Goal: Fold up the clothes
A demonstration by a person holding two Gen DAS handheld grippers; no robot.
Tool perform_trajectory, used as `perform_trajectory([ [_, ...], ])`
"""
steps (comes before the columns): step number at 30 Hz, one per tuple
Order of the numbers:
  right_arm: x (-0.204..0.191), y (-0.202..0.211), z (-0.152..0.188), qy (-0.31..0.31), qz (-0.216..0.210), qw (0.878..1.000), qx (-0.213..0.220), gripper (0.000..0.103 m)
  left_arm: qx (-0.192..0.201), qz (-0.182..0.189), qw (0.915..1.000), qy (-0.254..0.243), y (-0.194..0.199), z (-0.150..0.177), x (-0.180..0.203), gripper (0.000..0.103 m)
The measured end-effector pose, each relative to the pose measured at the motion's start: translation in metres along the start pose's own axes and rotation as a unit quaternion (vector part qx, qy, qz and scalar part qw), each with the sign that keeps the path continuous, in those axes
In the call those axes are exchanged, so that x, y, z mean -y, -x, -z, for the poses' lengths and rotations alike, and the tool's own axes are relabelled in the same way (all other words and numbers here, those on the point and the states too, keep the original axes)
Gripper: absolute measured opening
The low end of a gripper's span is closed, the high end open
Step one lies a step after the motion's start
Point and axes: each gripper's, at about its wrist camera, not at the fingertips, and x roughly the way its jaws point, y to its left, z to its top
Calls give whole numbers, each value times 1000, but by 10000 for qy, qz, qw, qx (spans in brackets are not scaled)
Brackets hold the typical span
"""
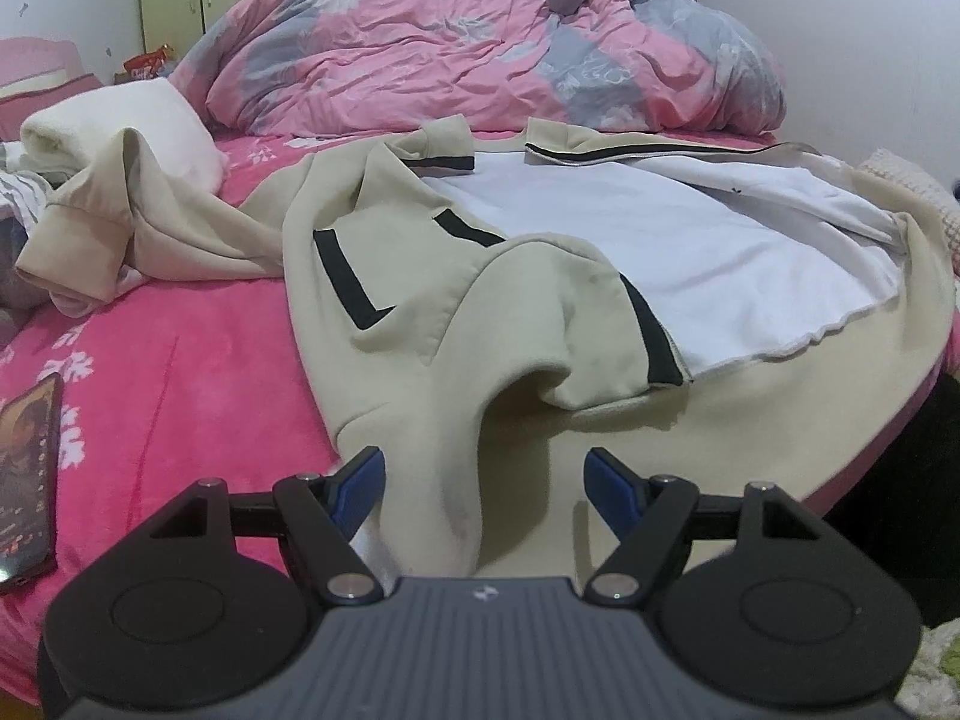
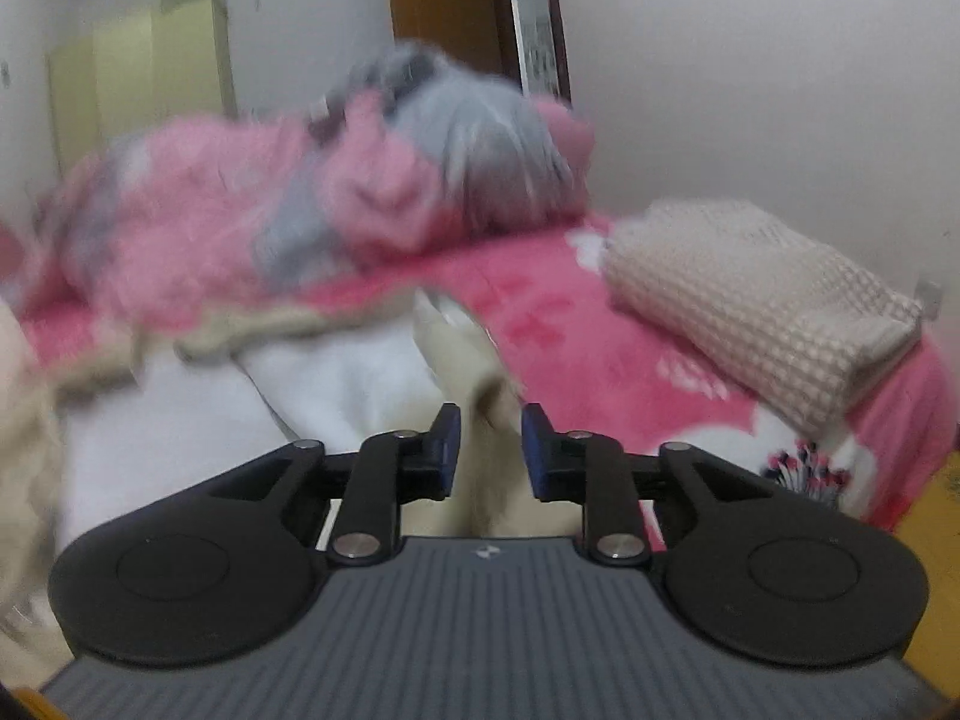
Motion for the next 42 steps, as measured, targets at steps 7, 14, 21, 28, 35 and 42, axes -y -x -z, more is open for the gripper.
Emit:
perform_trajectory([
  [7,-64,-64,39,-1737,-3510,8888,-2380,30,84,-160,9998,-53,3,2,1,75],
  [14,-149,-102,97,-1474,-3999,8247,-3718,30,208,-364,9991,88,4,4,-7,71],
  [21,-166,-91,114,-1481,-4000,8072,-4081,30,451,-271,9930,1060,9,5,-41,50],
  [28,-168,-99,126,-2082,-3982,7951,-4072,28,409,-245,9932,1066,7,12,-48,50],
  [35,-172,-100,115,-2002,-4114,8057,-3761,7,298,-253,9939,1031,8,20,-47,51],
  [42,-149,-75,78,-1605,-4330,8297,-3137,6,102,-136,9961,866,11,27,-43,51],
])
